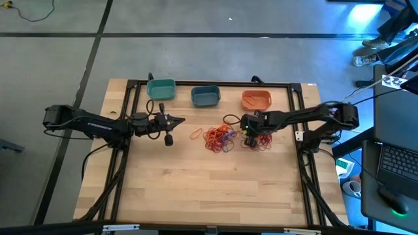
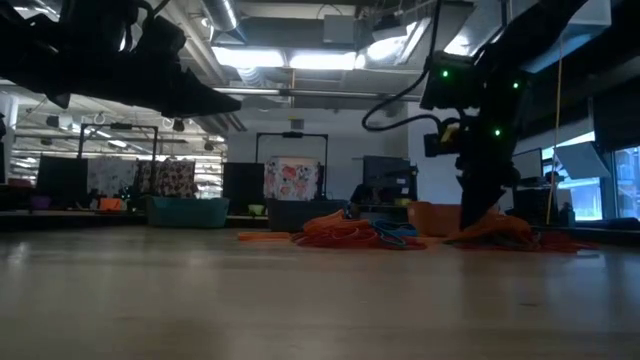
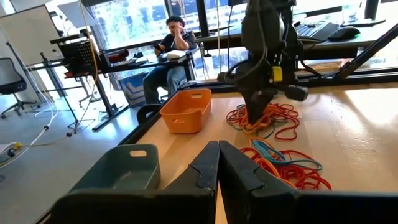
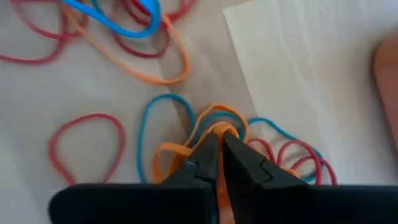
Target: Sort rubber bands into baskets
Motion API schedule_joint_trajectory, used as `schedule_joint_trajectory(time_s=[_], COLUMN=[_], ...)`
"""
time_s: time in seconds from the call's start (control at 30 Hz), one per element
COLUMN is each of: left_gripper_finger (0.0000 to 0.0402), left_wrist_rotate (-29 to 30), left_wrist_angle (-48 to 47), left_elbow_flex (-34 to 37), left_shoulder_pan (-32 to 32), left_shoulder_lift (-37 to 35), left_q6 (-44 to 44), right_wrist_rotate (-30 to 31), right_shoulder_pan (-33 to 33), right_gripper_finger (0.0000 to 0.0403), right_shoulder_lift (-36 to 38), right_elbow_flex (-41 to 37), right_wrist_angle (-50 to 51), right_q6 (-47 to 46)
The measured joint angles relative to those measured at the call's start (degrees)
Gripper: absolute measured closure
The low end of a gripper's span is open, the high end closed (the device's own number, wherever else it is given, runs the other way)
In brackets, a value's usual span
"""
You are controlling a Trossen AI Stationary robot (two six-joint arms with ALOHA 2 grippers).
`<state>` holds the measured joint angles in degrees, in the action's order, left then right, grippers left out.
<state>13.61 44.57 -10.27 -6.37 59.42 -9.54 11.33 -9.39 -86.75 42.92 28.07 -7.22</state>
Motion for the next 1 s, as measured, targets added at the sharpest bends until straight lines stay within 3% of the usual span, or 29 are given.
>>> schedule_joint_trajectory(time_s=[0.23, 0.53, 0.8, 0.87, 1.0], left_gripper_finger=[0.0396, 0.0396, 0.0396, 0.0396, 0.0396], left_wrist_rotate=[0.0, 0.0, 0.0, 0.0, 0.0], left_wrist_angle=[1.13, 1.19, 1.12, 1.12, 1.08], left_elbow_flex=[0.01, 0.01, 0.01, 0.01, 0.01], left_shoulder_pan=[0.0, 0.0, 0.0, 0.0, 0.0], left_shoulder_lift=[0.0, 0.0, 0.0, 0.0, 0.0], left_q6=[-0.8, -1.11, -1.05, -1.03, -0.99], right_wrist_rotate=[3.94, 10.38, 23.17, 20.14, 5.31], right_shoulder_pan=[0.04, 0.02, -0.69, -1.4, -3.16], right_gripper_finger=[0.0399, 0.0401, 0.0402, 0.04, 0.0386], right_shoulder_lift=[-1.14, 3.17, 5.69, 5.67, 4.96], right_elbow_flex=[0.25, 5.02, 7.37, 7.34, 7.18], right_wrist_angle=[-0.03, 2.09, 6.0, 6.51, 6.52], right_q6=[0.13, 1.73, 1.95, -0.28, -6.01])
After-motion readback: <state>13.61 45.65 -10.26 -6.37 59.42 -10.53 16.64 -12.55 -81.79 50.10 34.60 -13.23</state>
